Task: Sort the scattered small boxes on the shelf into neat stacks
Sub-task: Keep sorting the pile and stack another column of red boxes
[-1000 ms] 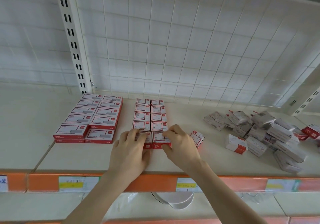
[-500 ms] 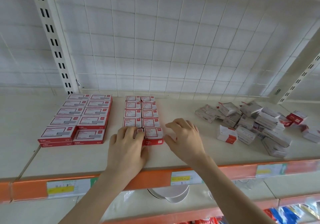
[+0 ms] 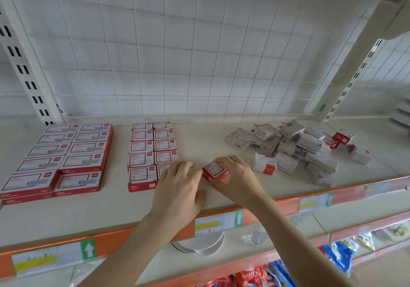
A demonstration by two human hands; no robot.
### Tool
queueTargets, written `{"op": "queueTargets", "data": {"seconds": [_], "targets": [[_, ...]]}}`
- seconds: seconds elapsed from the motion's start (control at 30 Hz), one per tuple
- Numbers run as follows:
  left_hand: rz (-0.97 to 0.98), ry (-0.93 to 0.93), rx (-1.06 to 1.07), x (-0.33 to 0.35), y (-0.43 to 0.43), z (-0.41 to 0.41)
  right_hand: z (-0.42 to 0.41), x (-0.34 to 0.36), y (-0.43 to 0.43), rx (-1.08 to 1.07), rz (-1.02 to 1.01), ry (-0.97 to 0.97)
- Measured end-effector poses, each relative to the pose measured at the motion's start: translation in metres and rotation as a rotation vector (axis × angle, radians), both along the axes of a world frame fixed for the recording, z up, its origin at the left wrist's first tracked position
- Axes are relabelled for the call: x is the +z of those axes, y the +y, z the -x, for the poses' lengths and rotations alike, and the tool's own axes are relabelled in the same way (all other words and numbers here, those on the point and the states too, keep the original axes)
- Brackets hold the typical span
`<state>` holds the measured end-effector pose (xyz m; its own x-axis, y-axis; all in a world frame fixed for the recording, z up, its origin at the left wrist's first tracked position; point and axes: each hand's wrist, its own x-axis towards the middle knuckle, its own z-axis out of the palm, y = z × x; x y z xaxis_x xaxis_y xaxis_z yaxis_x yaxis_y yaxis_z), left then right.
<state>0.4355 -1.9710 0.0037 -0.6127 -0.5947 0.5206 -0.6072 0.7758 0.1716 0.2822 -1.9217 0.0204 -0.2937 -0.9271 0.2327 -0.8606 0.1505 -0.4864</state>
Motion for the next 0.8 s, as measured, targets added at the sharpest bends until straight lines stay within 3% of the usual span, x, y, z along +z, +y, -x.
{"op": "queueTargets", "data": {"seconds": [0.33, 0.8], "targets": [[-0.031, -0.004, -0.071, 0.004, 0.008, 0.034, 0.021, 0.005, 0.021, 0.033, 0.122, -0.036], [-0.034, -0.002, -0.161, 0.024, 0.038, 0.155, 0.132, 0.022, 0.074, -0.171, 0.239, 0.179]]}}
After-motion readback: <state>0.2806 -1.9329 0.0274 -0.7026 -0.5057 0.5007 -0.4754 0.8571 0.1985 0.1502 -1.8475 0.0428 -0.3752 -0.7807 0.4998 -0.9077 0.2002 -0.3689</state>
